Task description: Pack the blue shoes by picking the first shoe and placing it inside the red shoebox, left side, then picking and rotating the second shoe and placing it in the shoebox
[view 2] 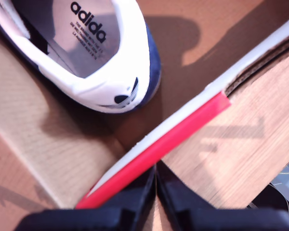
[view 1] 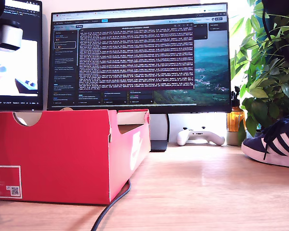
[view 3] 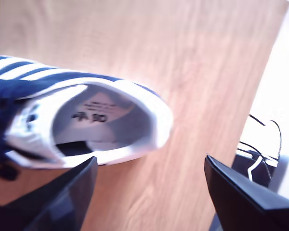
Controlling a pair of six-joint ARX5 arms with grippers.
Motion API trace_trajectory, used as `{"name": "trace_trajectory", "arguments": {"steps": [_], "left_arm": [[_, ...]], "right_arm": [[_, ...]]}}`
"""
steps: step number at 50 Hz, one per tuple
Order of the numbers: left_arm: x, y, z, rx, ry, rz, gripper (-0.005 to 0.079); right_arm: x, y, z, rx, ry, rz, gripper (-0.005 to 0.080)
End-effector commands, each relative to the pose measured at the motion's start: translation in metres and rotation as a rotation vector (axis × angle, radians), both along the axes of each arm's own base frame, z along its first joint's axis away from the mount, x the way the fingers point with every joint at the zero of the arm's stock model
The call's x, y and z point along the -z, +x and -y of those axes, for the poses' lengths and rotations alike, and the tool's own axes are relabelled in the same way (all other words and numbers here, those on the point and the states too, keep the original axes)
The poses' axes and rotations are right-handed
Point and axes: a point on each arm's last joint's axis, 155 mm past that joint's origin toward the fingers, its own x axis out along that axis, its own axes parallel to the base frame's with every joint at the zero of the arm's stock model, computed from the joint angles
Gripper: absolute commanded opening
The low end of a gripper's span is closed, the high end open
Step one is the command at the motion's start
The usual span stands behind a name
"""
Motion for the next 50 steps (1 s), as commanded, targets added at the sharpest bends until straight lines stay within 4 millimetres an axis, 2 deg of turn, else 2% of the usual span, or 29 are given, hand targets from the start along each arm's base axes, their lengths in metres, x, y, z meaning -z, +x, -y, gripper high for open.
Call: {"name": "trace_trajectory", "arguments": {"steps": [1,15,37,50], "left_arm": [[0.007,-0.002,0.000,-0.005,0.003,-0.015,-0.0019],[0.007,-0.002,0.000,-0.005,0.003,-0.015,-0.0019],[0.007,-0.002,0.000,-0.005,0.003,-0.015,-0.0019],[0.007,-0.002,0.000,-0.005,0.003,-0.015,-0.0019]], "right_arm": [[0.007,-0.004,0.005,0.030,-0.014,-0.021,0.0648],[0.016,-0.011,0.021,0.073,-0.044,-0.043,0.0642],[0.053,-0.006,0.024,0.094,-0.027,-0.006,0.0643],[0.083,-0.010,0.024,0.111,-0.001,0.006,0.0642]]}}
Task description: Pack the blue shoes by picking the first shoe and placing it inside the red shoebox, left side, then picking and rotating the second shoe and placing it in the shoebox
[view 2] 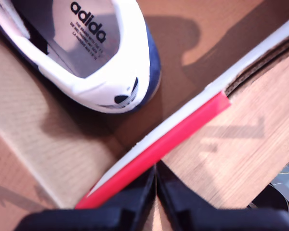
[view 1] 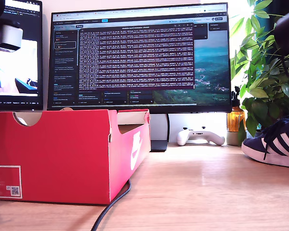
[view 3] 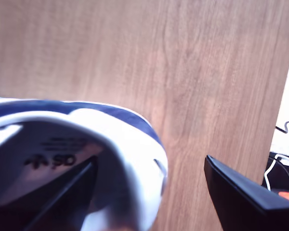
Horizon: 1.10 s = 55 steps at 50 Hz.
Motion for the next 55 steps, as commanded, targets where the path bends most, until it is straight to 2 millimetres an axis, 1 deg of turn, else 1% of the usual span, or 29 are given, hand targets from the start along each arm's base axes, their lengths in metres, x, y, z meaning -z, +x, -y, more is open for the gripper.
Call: {"name": "trace_trajectory", "arguments": {"steps": [1,10,11,13,16,18,22,23,24,27,31,37,42,51,55], "left_arm": [[0.007,-0.002,0.000,-0.005,0.003,-0.015,-0.0019],[0.007,-0.002,0.000,-0.005,0.003,-0.015,-0.0019],[0.007,-0.002,0.000,-0.005,0.003,-0.015,-0.0019],[0.007,-0.002,0.000,-0.005,0.003,-0.015,-0.0019],[0.007,-0.002,0.000,-0.005,0.003,-0.015,-0.0019],[0.007,-0.002,0.000,-0.005,0.003,-0.015,-0.0019],[0.007,-0.002,0.000,-0.005,0.003,-0.015,-0.0019],[0.007,-0.002,0.000,-0.005,0.003,-0.015,-0.0019],[0.007,-0.002,0.000,-0.005,0.003,-0.015,-0.0019],[0.007,-0.002,0.000,-0.005,0.003,-0.015,-0.0019],[0.007,-0.002,0.000,-0.005,0.003,-0.015,-0.0019],[0.007,-0.002,0.000,-0.005,0.003,-0.015,-0.0019],[0.007,-0.002,0.000,-0.005,0.003,-0.015,-0.0019],[0.007,-0.002,0.000,-0.005,0.003,-0.015,-0.0019],[0.007,-0.002,0.000,-0.005,0.003,-0.015,-0.0019]], "right_arm": [[0.012,-0.006,0.003,0.014,0.002,-0.020,0.0643],[0.024,-0.007,0.002,0.024,0.010,-0.004,0.0636],[0.025,-0.007,0.002,0.024,0.010,-0.003,0.0629],[0.026,-0.006,0.002,0.024,0.011,0.003,0.0589],[0.027,-0.002,0.002,0.023,0.013,0.021,0.0466],[0.027,0.000,0.001,0.023,0.014,0.028,0.0322],[0.027,-0.001,0.001,0.038,0.017,0.028,0.0002],[0.027,-0.002,0.001,0.040,0.017,0.026,-0.0022],[0.027,-0.002,0.001,0.040,0.016,0.026,0.0002],[0.027,-0.001,0.002,0.035,0.012,0.026,-0.0013],[0.026,0.000,0.004,-0.002,-0.004,0.019,-0.0013],[0.022,0.005,0.006,-0.115,-0.022,0.002,-0.0013],[0.015,0.014,0.006,-0.254,-0.039,-0.015,-0.0013],[-0.004,0.035,0.004,-0.580,-0.077,-0.052,-0.0013],[-0.011,0.044,-0.001,-0.749,-0.079,-0.070,-0.0013]]}}
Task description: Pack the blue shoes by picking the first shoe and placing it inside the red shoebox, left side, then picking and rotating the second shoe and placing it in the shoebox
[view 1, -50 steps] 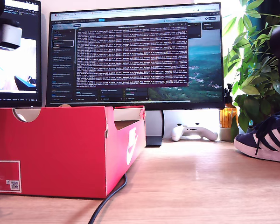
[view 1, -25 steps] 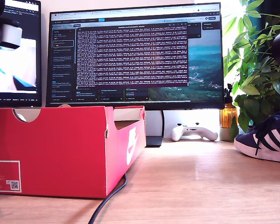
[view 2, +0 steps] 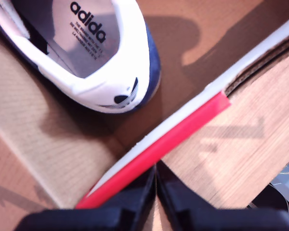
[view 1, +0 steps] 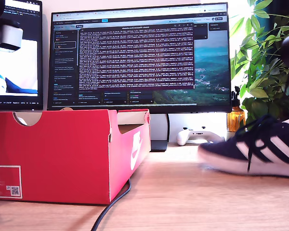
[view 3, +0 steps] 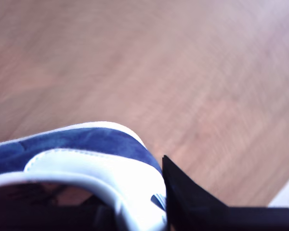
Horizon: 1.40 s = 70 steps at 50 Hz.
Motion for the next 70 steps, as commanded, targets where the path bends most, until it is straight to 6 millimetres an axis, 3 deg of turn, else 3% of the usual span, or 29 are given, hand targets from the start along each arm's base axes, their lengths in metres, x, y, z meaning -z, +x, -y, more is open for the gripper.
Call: {"name": "trace_trajectory", "arguments": {"steps": [1,13,28,41,55,70], "left_arm": [[0.007,-0.002,0.000,-0.005,0.003,-0.015,-0.0019],[0.007,-0.002,0.000,-0.005,0.003,-0.015,-0.0019],[0.007,-0.002,0.000,-0.005,0.003,-0.015,-0.0019],[0.007,-0.002,0.000,-0.005,0.003,-0.015,-0.0019],[0.007,-0.002,0.000,-0.005,0.003,-0.015,-0.0019],[0.007,-0.002,0.000,-0.005,0.003,-0.015,-0.0019]], "right_arm": [[-0.019,0.025,-0.006,-0.141,0.008,0.044,-0.0013],[-0.041,0.045,-0.034,-0.536,0.074,0.034,-0.0013],[-0.106,0.098,-0.088,-0.985,0.106,0.256,-0.0013],[-0.165,0.125,-0.166,-1.266,0.123,0.514,-0.0013],[-0.224,0.140,-0.253,-1.465,0.066,0.832,-0.0013],[-0.246,0.149,-0.302,-1.533,0.048,0.990,-0.0013]]}}
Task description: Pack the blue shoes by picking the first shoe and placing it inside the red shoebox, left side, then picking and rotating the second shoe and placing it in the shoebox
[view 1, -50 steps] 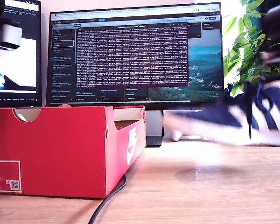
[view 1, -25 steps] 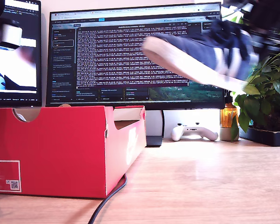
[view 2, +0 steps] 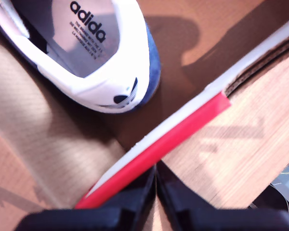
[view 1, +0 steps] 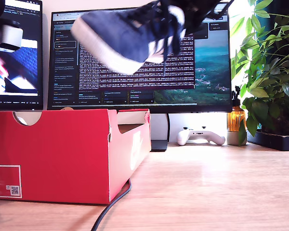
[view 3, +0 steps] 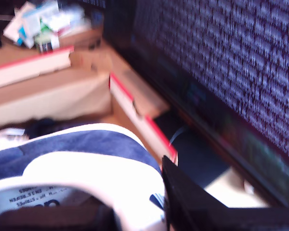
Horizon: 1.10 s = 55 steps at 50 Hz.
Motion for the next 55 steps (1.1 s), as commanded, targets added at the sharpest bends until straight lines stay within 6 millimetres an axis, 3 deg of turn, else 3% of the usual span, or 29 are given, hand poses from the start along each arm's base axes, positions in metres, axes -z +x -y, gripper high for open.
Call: {"name": "trace_trajectory", "arguments": {"steps": [1,17,36,55], "left_arm": [[0.007,-0.002,0.000,-0.005,0.003,-0.015,-0.0019],[0.007,-0.002,0.000,-0.005,0.003,-0.015,-0.0019],[0.007,-0.002,0.000,-0.005,0.003,-0.015,-0.0019],[0.007,-0.002,0.000,-0.005,0.003,-0.015,-0.0019]], "right_arm": [[-0.020,0.007,-0.013,-0.016,0.043,0.047,-0.0013],[-0.035,0.031,-0.053,-0.078,0.022,0.085,-0.0013],[0.046,0.043,-0.077,-0.126,-0.109,-0.059,-0.0013],[0.095,0.040,-0.100,-0.176,-0.211,-0.074,-0.0013]]}}
